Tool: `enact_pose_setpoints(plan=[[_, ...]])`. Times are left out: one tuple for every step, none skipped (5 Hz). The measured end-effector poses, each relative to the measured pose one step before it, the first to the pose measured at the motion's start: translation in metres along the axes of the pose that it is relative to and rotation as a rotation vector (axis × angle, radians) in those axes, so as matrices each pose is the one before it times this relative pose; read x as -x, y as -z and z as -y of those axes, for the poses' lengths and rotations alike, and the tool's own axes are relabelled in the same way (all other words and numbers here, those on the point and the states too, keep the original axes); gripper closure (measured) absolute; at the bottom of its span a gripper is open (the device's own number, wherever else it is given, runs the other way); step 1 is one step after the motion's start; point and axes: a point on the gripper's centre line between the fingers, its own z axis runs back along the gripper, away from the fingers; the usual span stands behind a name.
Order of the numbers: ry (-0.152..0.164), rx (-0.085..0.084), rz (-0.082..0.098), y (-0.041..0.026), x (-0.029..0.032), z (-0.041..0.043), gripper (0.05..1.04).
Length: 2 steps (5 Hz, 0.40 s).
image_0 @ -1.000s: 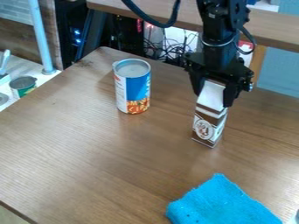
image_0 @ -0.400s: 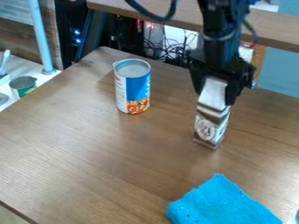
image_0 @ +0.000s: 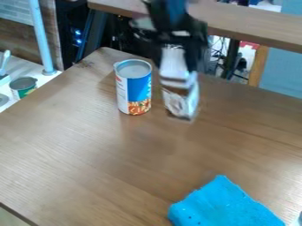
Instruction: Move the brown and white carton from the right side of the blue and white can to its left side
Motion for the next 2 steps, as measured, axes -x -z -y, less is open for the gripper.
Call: enact_pose_setpoints(plan=[[-0.1395,-0.0396,0.0115,-0.03932,0.02791,-0.04679,0.267],[-0.1299,-0.0389,-0.0389,-0.00592,0.01755,-0.05371,0.267]])
